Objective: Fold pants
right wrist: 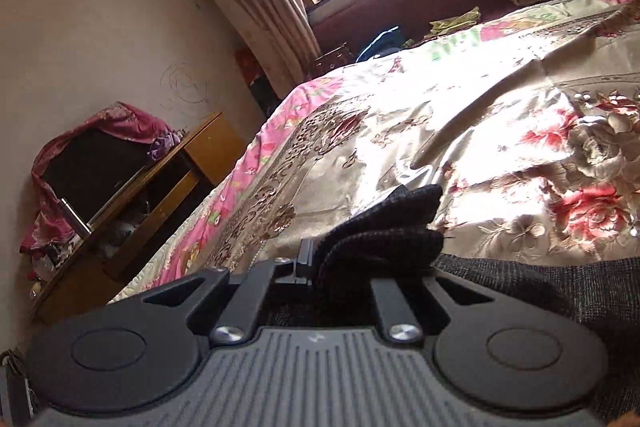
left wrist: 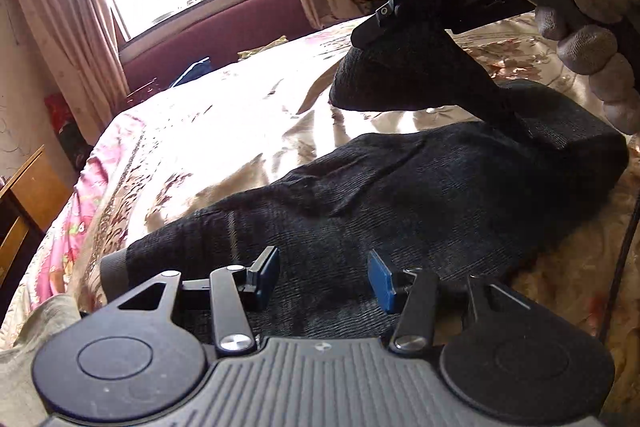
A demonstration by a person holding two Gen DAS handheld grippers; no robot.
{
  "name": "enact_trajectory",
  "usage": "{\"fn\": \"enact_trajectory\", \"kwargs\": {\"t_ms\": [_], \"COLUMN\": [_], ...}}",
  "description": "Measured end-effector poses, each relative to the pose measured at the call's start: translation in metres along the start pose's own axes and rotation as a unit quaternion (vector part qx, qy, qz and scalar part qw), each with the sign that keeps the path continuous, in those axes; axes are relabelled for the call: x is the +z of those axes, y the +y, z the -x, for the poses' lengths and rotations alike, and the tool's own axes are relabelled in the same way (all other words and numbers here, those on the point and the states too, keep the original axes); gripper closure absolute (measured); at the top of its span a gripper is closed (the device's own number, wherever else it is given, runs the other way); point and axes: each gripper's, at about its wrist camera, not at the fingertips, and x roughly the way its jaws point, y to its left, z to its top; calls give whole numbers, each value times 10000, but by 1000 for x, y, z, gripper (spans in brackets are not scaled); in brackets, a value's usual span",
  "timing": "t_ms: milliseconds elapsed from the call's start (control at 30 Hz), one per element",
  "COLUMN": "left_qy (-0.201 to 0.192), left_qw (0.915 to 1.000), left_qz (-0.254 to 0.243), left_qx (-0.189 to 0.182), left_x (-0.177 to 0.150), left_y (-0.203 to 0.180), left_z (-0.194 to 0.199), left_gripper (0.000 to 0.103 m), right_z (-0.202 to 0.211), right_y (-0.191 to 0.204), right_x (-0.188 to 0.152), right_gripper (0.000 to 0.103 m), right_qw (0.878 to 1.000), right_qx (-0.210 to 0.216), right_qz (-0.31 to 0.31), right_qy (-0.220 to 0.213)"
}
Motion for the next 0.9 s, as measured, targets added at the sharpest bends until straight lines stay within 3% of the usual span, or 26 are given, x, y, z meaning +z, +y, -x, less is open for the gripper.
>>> {"fn": "enact_trajectory", "kwargs": {"t_ms": [200,333,433,567,733,900], "left_qy": [450,301,209,146,147,294], "left_qw": [9968,9952,9943,9929,9917,9901], "left_qz": [644,934,1045,1178,1272,1365], "left_qx": [175,13,-40,-97,-121,-98], "left_x": [-39,-51,-55,-63,-72,-81], "left_y": [45,55,57,61,63,64], "left_z": [-23,-22,-20,-13,-6,-7], "left_gripper": [41,40,40,40,40,39], "right_z": [-58,-77,-93,-118,-124,-131], "right_y": [48,88,119,152,167,181], "right_x": [-15,-28,-44,-76,-96,-102], "right_gripper": [95,95,95,95,91,97], "right_qw": [9987,9946,9830,9551,9403,9326], "right_qx": [175,266,235,121,231,51], "right_qz": [231,872,1724,2819,3243,3511], "right_qy": [426,487,587,903,1002,833]}}
